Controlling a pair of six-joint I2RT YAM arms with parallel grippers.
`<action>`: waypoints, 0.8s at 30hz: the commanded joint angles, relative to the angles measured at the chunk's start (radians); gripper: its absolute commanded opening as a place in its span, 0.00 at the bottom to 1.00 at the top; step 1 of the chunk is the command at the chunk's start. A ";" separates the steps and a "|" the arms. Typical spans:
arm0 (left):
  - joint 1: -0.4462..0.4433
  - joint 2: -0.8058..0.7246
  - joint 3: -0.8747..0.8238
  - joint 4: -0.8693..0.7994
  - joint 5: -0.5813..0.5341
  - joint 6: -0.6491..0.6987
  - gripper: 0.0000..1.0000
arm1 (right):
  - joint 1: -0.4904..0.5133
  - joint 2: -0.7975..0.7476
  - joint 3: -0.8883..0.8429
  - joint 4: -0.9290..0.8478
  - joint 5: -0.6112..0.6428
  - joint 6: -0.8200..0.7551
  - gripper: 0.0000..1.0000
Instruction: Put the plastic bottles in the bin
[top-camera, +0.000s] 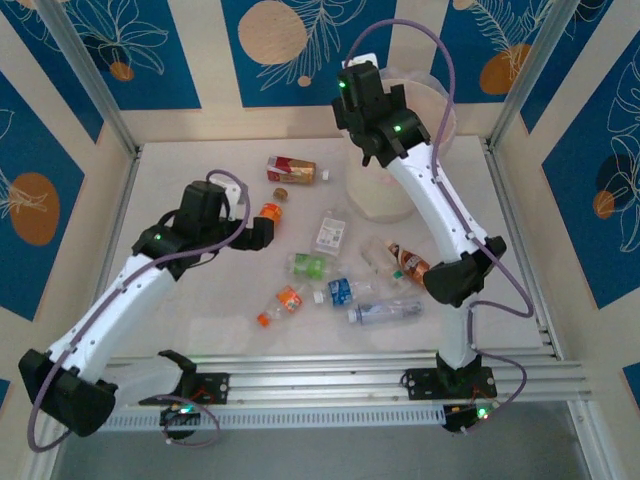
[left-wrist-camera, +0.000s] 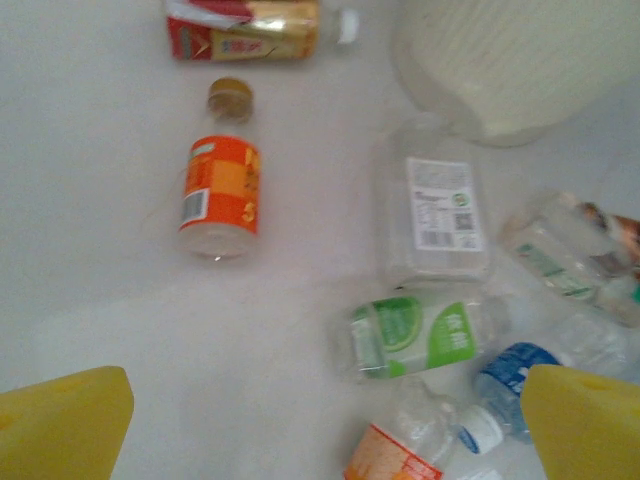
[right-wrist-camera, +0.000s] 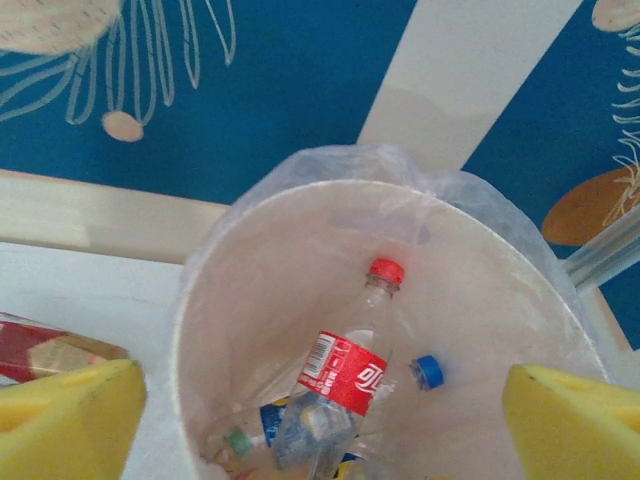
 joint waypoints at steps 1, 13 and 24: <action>0.003 0.096 0.072 -0.061 -0.098 -0.033 0.99 | 0.024 -0.092 -0.014 -0.001 -0.041 0.027 0.97; 0.043 0.555 0.350 -0.082 -0.138 0.032 0.97 | 0.035 -0.340 -0.304 0.082 -0.106 0.111 0.99; 0.078 0.900 0.607 -0.185 -0.157 0.101 0.97 | 0.052 -0.379 -0.378 0.116 -0.081 0.100 0.99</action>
